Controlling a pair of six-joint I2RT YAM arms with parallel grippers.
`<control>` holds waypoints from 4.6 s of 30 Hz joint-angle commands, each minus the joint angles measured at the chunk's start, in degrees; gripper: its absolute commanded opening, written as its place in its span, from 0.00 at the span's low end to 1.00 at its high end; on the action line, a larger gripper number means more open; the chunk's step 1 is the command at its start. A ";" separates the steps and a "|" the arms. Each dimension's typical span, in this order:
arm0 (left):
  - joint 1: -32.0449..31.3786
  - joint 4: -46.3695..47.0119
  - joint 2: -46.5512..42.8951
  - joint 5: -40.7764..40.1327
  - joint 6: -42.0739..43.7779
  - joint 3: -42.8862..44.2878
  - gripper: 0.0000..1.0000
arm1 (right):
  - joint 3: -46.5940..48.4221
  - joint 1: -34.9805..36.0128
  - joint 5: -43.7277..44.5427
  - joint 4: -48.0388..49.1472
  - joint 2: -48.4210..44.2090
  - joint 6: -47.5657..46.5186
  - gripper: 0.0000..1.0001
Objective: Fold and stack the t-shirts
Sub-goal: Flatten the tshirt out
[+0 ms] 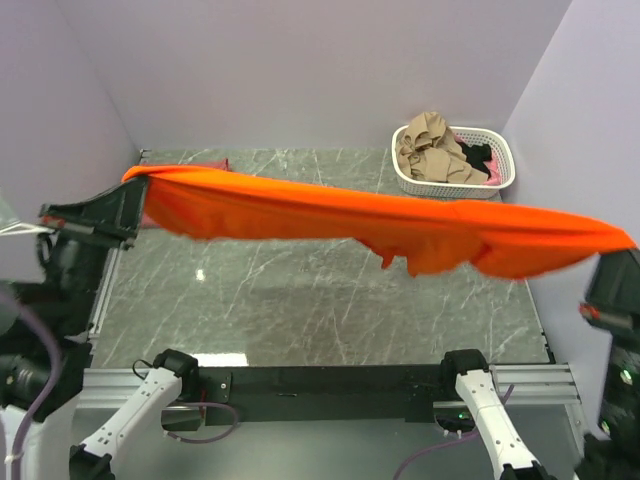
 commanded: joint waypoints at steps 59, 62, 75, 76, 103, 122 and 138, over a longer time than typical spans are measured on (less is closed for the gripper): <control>4.39 9.38 48.32 -1.90 -1.43 -29.31 0.99 | -43.52 4.91 -4.32 8.05 53.44 9.52 0.90; 4.39 10.09 51.49 -0.93 -1.61 -29.15 0.99 | -40.71 4.82 -3.79 8.05 59.17 9.97 0.90; 5.45 7.45 67.76 -3.31 -2.14 -18.96 0.99 | -20.14 3.07 -0.89 0.24 81.57 7.95 0.81; 5.62 7.45 68.55 -3.13 -2.14 -18.17 0.99 | -18.47 2.72 -0.80 -0.30 82.72 7.16 0.81; 6.86 -6.17 40.91 -7.00 -11.27 -26.12 0.99 | -33.26 20.87 -1.23 -2.77 53.22 6.18 0.86; 6.86 -21.73 13.44 -12.00 -26.75 -48.83 0.99 | -54.14 60.63 0.95 -10.06 43.09 30.97 0.86; 6.85 -23.22 12.39 -14.11 -27.54 -47.52 0.99 | -48.96 71.70 -12.21 2.06 49.24 28.96 0.84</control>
